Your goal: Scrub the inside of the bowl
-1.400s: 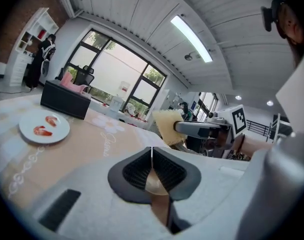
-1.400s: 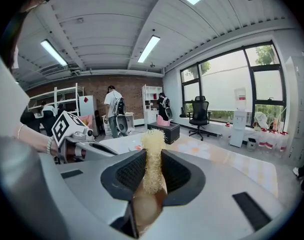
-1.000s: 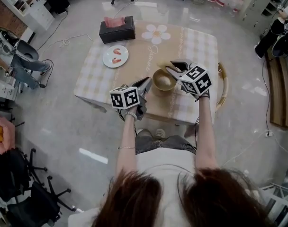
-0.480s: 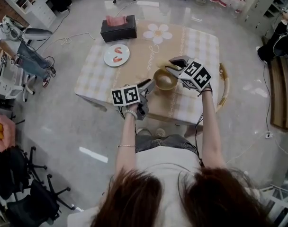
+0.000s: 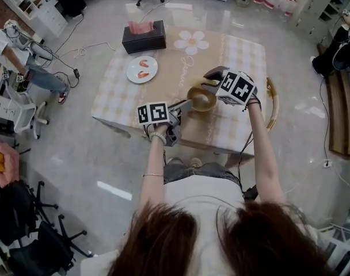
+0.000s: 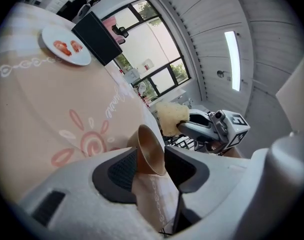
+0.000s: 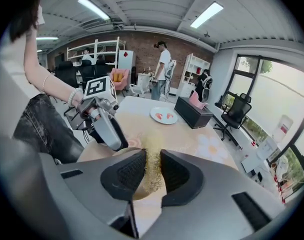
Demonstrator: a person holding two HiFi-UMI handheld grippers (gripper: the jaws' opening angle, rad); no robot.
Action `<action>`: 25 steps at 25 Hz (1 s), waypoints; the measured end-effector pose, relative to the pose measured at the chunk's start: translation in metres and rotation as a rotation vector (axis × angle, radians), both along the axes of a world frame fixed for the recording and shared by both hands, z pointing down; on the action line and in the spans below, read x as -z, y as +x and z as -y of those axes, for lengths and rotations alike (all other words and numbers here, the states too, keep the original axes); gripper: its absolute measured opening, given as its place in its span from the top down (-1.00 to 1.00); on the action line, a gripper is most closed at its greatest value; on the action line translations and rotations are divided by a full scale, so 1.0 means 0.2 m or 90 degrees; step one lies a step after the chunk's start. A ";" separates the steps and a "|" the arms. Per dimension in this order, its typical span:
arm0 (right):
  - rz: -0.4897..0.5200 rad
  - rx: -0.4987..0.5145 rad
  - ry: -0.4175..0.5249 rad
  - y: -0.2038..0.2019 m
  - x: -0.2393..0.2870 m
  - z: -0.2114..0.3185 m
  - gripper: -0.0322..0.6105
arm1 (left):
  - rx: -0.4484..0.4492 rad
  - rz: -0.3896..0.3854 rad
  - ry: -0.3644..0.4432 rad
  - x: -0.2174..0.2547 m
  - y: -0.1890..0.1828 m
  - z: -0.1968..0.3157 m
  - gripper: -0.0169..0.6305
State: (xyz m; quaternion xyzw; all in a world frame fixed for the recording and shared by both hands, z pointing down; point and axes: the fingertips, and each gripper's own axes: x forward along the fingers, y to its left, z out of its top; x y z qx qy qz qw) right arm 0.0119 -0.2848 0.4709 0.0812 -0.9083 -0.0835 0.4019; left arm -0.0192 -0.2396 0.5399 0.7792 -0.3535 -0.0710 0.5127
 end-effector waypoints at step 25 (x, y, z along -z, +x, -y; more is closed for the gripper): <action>-0.260 0.255 0.024 -0.02 -0.12 -0.04 0.66 | -0.082 -0.030 -0.062 -0.07 0.06 -0.01 0.45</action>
